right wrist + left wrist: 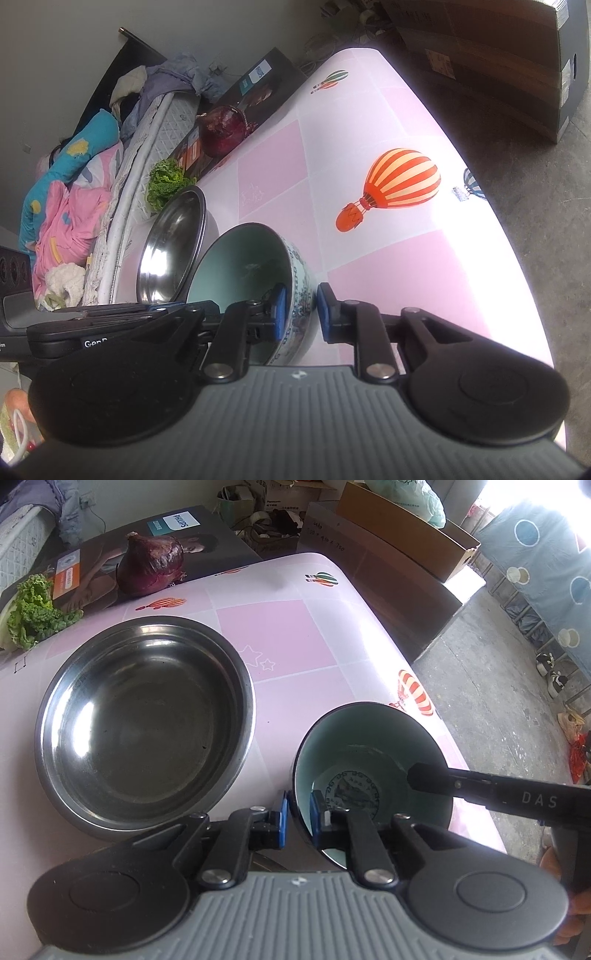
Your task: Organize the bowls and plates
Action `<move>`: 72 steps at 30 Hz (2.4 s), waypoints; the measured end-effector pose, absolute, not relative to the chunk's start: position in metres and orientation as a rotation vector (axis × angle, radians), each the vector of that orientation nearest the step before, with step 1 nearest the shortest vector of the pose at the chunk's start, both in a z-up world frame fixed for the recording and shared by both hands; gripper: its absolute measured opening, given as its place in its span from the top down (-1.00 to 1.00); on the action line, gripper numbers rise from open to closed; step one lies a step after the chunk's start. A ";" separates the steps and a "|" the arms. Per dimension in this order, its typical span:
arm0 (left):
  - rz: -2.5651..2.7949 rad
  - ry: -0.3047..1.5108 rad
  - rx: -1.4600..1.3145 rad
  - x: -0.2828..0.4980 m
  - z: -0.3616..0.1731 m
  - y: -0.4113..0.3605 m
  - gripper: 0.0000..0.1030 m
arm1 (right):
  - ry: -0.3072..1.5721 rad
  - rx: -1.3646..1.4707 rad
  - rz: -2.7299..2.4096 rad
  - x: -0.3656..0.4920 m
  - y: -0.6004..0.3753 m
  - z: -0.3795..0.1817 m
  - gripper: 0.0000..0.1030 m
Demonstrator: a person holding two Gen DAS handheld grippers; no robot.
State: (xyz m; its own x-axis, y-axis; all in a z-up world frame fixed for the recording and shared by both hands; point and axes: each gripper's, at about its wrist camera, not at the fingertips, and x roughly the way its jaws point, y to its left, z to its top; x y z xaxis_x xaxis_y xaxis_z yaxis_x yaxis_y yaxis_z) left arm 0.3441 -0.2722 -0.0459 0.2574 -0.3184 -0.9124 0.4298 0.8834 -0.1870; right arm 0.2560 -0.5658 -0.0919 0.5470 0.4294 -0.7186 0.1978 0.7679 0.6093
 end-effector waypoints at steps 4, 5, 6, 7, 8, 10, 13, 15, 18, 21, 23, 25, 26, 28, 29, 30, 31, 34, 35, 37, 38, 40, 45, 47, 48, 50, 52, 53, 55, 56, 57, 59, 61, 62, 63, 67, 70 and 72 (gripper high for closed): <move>-0.503 1.225 0.104 0.348 -0.052 -0.274 0.76 | 1.014 0.737 0.142 0.258 -0.565 -0.099 0.61; -0.503 1.229 0.107 0.349 -0.053 -0.275 0.76 | 1.014 0.743 0.141 0.259 -0.565 -0.100 0.61; -0.503 1.231 0.111 0.349 -0.054 -0.276 0.76 | 1.014 0.749 0.140 0.259 -0.565 -0.101 0.60; -0.503 1.234 0.115 0.350 -0.055 -0.276 0.76 | 1.015 0.758 0.141 0.260 -0.565 -0.103 0.60; -0.501 1.239 0.119 0.350 -0.057 -0.278 0.76 | 1.017 0.765 0.142 0.261 -0.565 -0.105 0.59; -0.498 1.248 0.123 0.351 -0.059 -0.280 0.76 | 1.021 0.784 0.144 0.263 -0.566 -0.108 0.58; -0.491 1.260 0.122 0.354 -0.063 -0.283 0.76 | 1.026 0.798 0.144 0.265 -0.565 -0.112 0.58; -0.489 1.264 0.120 0.355 -0.065 -0.284 0.74 | 1.033 0.799 0.144 0.266 -0.564 -0.115 0.58; -0.489 1.263 0.122 0.355 -0.065 -0.284 0.73 | 1.029 0.793 0.139 0.267 -0.562 -0.115 0.58; -0.489 1.259 0.120 0.355 -0.065 -0.285 0.71 | 1.023 0.803 0.141 0.266 -0.563 -0.116 0.57; -0.486 1.255 0.122 0.354 -0.065 -0.286 0.70 | 1.019 0.817 0.139 0.265 -0.564 -0.117 0.57; -0.483 1.250 0.129 0.353 -0.065 -0.286 0.69 | 1.019 0.823 0.135 0.264 -0.563 -0.117 0.57; -0.483 1.249 0.130 0.353 -0.065 -0.286 0.69 | 1.020 0.822 0.134 0.264 -0.563 -0.116 0.57; -0.484 1.249 0.130 0.353 -0.064 -0.286 0.68 | 1.021 0.821 0.131 0.263 -0.564 -0.116 0.57; -0.485 1.247 0.129 0.353 -0.064 -0.286 0.68 | 1.022 0.821 0.130 0.263 -0.564 -0.115 0.57; -0.485 1.246 0.128 0.353 -0.064 -0.285 0.68 | 1.021 0.821 0.130 0.263 -0.564 -0.115 0.57; -0.484 1.245 0.127 0.353 -0.063 -0.285 0.68 | 1.021 0.821 0.130 0.263 -0.564 -0.115 0.57; -0.483 1.237 0.129 0.352 -0.061 -0.286 0.68 | 1.020 0.823 0.128 0.263 -0.565 -0.113 0.58; -0.483 1.234 0.131 0.351 -0.060 -0.286 0.68 | 1.019 0.825 0.128 0.263 -0.565 -0.112 0.58; -0.485 1.228 0.132 0.350 -0.057 -0.286 0.68 | 1.014 0.830 0.129 0.263 -0.567 -0.111 0.59; -0.486 1.226 0.130 0.350 -0.056 -0.285 0.68 | 1.012 0.833 0.129 0.263 -0.567 -0.110 0.59; -0.491 1.224 0.123 0.349 -0.054 -0.285 0.68 | 1.011 0.829 0.128 0.263 -0.568 -0.108 0.59; -0.501 1.205 0.125 0.345 -0.046 -0.286 0.68 | 1.006 0.822 0.122 0.261 -0.569 -0.101 0.59; -0.506 1.199 0.125 0.344 -0.043 -0.287 0.68 | 0.999 0.822 0.119 0.260 -0.569 -0.097 0.59; -0.507 1.197 0.124 0.343 -0.042 -0.287 0.68 | 0.997 0.822 0.118 0.259 -0.569 -0.096 0.59; -0.509 1.193 0.122 0.342 -0.039 -0.287 0.68 | 0.994 0.823 0.116 0.258 -0.571 -0.093 0.59; -0.511 1.189 0.119 0.341 -0.037 -0.287 0.68 | 0.991 0.819 0.114 0.257 -0.571 -0.091 0.60; -0.511 1.188 0.119 0.341 -0.037 -0.287 0.68 | 0.990 0.818 0.113 0.256 -0.572 -0.089 0.60; -0.512 1.185 0.116 0.340 -0.035 -0.286 0.68 | 0.989 0.819 0.112 0.255 -0.572 -0.087 0.60; -0.512 1.185 0.113 0.339 -0.034 -0.285 0.68 | 0.989 0.818 0.111 0.255 -0.572 -0.086 0.60; -0.513 1.184 0.111 0.339 -0.033 -0.285 0.68 | 0.989 0.817 0.111 0.255 -0.572 -0.085 0.60; -0.515 1.181 0.107 0.338 -0.031 -0.283 0.68 | 0.987 0.814 0.110 0.255 -0.571 -0.082 0.60; -0.518 1.176 0.103 0.337 -0.028 -0.282 0.68 | 0.983 0.810 0.110 0.255 -0.569 -0.078 0.60; -0.519 1.174 0.101 0.337 -0.026 -0.280 0.68 | 0.982 0.810 0.110 0.255 -0.569 -0.077 0.60; -0.520 1.170 0.097 0.336 -0.024 -0.279 0.68 | 0.981 0.808 0.111 0.255 -0.568 -0.074 0.60; -0.519 1.154 0.081 0.336 -0.014 -0.271 0.68 | 0.974 0.794 0.117 0.256 -0.563 -0.063 0.60; -0.514 1.140 0.065 0.337 -0.007 -0.263 0.68 | 0.969 0.778 0.129 0.260 -0.555 -0.054 0.60; -0.507 1.131 0.054 0.338 -0.002 -0.255 0.68 | 0.968 0.769 0.138 0.263 -0.549 -0.048 0.60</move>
State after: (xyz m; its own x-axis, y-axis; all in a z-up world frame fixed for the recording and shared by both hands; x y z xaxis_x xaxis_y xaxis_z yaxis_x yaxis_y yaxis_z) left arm 0.3384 -0.2553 -0.0022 0.3252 -0.3595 -0.8746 0.4135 0.8859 -0.2104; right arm 0.2634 -0.5488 -0.0482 0.5803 0.4314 -0.6907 0.2217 0.7324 0.6437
